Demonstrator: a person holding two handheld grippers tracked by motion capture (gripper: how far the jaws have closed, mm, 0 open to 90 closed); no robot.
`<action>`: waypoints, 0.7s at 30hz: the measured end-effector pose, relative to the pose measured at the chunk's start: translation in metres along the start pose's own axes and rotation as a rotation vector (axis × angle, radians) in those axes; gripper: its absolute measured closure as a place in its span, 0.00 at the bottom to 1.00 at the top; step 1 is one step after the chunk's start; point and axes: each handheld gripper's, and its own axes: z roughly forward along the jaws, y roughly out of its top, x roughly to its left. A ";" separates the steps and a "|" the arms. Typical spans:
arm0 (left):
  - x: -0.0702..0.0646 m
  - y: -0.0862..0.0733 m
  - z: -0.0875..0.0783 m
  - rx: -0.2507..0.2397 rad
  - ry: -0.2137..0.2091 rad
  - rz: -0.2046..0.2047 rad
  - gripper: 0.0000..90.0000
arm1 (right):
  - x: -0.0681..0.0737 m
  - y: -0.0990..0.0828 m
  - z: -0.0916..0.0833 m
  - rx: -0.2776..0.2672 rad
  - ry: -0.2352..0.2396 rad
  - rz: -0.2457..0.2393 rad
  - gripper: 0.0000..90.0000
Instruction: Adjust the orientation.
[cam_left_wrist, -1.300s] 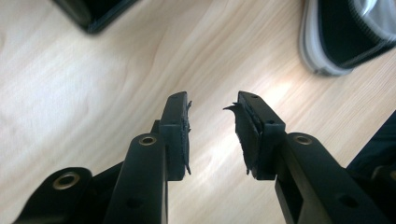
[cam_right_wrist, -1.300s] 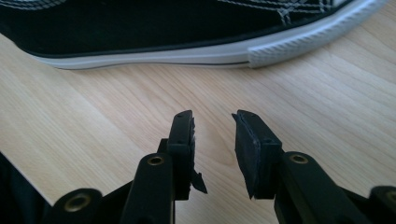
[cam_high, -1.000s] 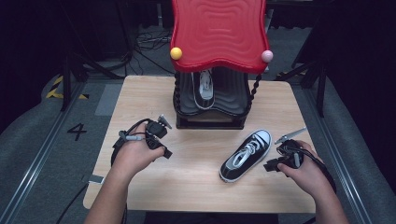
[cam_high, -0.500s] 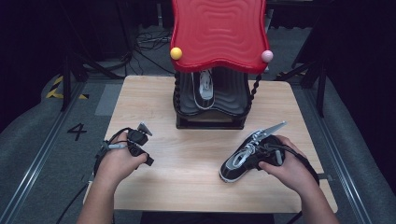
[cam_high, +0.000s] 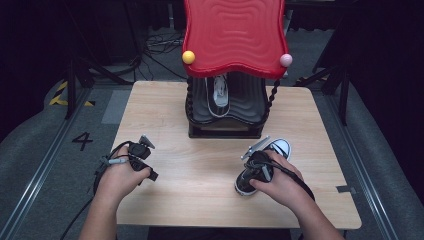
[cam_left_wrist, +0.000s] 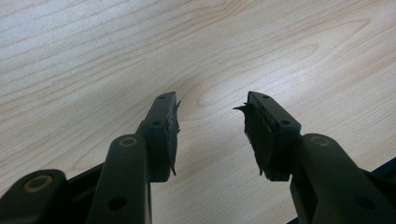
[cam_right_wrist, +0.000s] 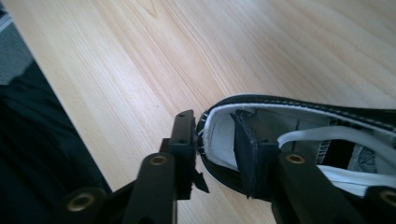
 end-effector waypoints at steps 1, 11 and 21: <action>-0.001 0.000 0.000 -0.002 -0.002 0.000 0.60 | 0.000 0.000 0.000 0.000 0.000 0.000 0.81; -0.005 0.010 0.004 0.003 -0.006 0.026 0.59 | 0.001 -0.012 -0.016 0.048 0.031 -0.022 0.89; -0.022 0.035 0.007 -0.023 -0.016 0.097 0.59 | 0.001 -0.039 -0.035 0.106 0.022 0.015 0.90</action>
